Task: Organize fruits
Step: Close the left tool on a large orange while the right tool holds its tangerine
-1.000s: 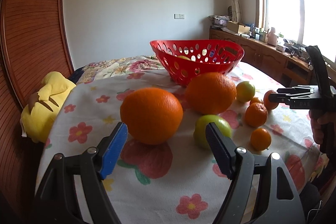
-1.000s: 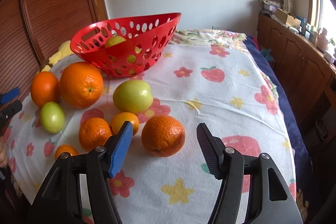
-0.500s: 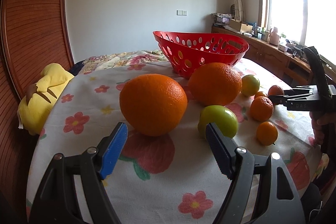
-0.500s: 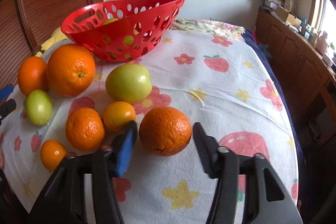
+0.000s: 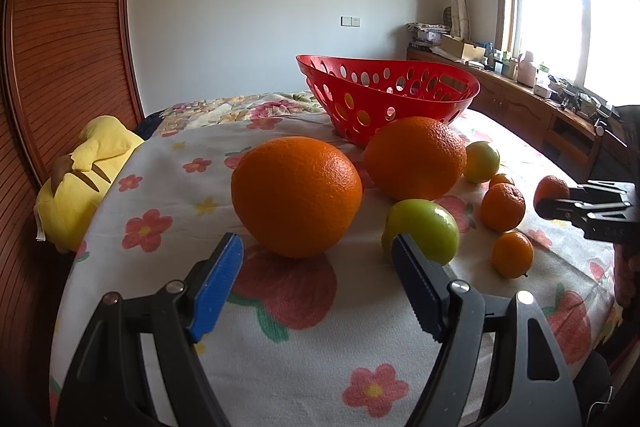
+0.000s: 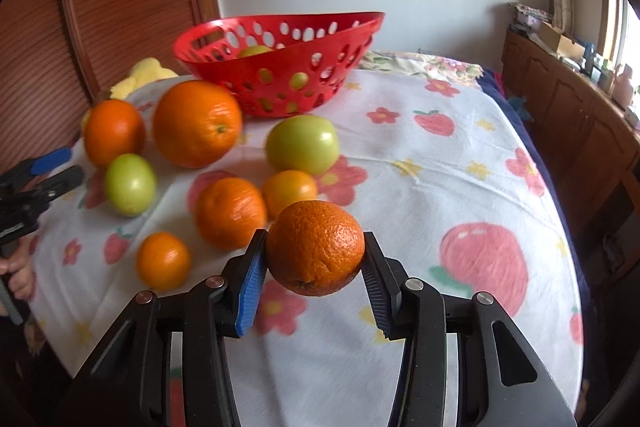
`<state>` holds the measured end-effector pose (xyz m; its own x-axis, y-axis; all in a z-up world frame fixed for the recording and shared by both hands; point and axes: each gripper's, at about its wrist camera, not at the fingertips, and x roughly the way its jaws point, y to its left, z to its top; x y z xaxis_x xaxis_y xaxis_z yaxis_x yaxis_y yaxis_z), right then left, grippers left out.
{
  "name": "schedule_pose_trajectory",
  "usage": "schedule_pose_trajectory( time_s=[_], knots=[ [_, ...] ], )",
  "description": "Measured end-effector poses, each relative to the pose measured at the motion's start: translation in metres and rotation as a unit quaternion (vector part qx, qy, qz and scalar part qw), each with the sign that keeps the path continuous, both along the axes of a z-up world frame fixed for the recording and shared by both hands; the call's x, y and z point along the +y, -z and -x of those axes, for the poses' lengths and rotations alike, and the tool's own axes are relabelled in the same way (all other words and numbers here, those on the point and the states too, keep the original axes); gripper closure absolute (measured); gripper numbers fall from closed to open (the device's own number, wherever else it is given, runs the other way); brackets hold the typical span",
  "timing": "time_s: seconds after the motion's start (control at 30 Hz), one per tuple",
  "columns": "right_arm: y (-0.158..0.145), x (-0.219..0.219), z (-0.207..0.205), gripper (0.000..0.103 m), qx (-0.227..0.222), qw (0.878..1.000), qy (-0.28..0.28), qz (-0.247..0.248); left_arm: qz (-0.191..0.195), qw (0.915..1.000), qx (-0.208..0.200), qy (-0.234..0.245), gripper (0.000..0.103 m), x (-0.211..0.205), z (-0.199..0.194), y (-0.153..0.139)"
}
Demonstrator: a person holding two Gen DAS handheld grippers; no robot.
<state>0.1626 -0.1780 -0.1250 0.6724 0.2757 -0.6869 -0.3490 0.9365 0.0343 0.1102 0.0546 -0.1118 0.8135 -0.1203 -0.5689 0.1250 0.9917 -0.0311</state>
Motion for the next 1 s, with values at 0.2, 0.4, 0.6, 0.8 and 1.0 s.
schedule_pose_trajectory(
  time_s=[0.2,0.4,0.6,0.8,1.0],
  knots=[
    [0.007,0.004,0.004,0.057,-0.002,1.000,-0.002,0.000,-0.002,1.0000,0.002,0.003,0.024,-0.001,-0.003,-0.004],
    [0.008,0.003,0.004,0.057,-0.006,1.000,-0.003,-0.010,-0.008,0.9999,-0.011,0.003,0.018,0.001,-0.012,-0.020],
    [0.008,0.003,0.006,0.057,-0.015,1.000,-0.002,-0.008,-0.005,1.0000,0.002,-0.002,0.017,0.009,-0.035,-0.028],
    [0.009,0.001,0.005,0.057,-0.012,1.000,0.000,-0.015,-0.004,0.9996,0.028,0.003,0.017,0.010,-0.055,-0.026],
    [0.010,0.003,0.004,0.057,-0.011,1.000,-0.001,-0.011,-0.015,0.9987,0.049,-0.003,0.013,0.009,-0.069,-0.019]
  ],
)
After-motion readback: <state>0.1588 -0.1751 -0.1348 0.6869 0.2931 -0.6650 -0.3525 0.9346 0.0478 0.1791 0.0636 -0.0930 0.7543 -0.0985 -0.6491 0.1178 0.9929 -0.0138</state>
